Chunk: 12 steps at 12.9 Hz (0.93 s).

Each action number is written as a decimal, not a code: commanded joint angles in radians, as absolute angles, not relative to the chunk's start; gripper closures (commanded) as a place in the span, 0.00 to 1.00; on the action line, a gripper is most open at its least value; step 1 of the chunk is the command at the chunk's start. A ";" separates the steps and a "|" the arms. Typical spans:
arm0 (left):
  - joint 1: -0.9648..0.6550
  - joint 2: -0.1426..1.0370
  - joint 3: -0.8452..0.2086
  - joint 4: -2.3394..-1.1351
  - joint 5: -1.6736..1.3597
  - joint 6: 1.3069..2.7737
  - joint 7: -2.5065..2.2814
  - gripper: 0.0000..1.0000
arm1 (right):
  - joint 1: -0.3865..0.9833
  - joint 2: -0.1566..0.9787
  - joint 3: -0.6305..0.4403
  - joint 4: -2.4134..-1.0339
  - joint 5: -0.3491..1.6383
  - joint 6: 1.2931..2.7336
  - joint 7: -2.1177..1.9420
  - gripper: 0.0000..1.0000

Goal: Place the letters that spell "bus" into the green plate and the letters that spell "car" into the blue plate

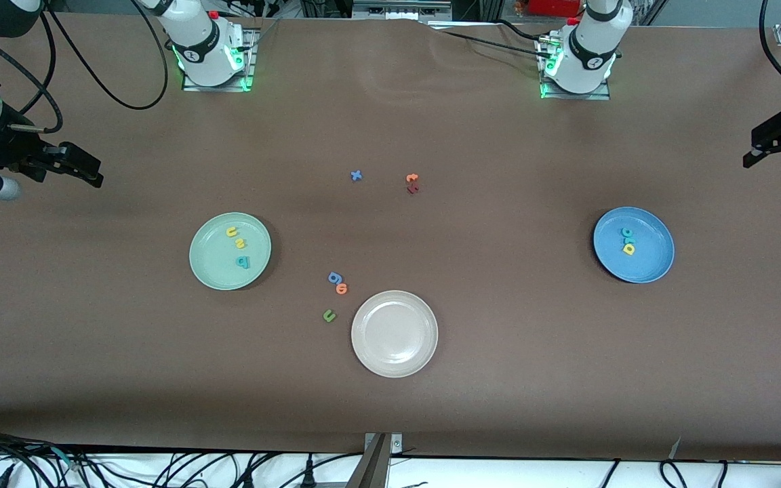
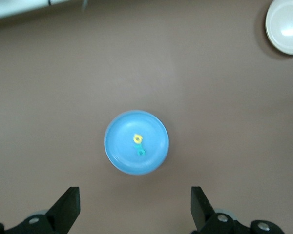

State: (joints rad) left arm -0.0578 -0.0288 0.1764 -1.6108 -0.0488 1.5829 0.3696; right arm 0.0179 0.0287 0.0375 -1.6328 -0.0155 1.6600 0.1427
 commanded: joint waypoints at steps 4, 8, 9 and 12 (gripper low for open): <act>0.160 -0.031 -0.146 -1.623 -0.021 1.485 0.101 0.00 | 0.018 0.034 0.038 -1.612 -0.031 1.644 0.126 0.00; 0.156 -0.037 -0.146 -1.579 -0.037 1.448 0.101 0.00 | 0.018 0.035 0.038 -1.612 -0.031 1.644 0.126 0.00; 0.156 -0.037 -0.146 -1.565 -0.038 1.445 0.094 0.00 | 0.018 0.035 0.038 -1.612 -0.031 1.644 0.126 0.00; 0.156 -0.031 -0.169 -1.565 -0.038 1.424 0.101 0.00 | 0.018 0.035 0.038 -1.612 -0.031 1.644 0.126 0.00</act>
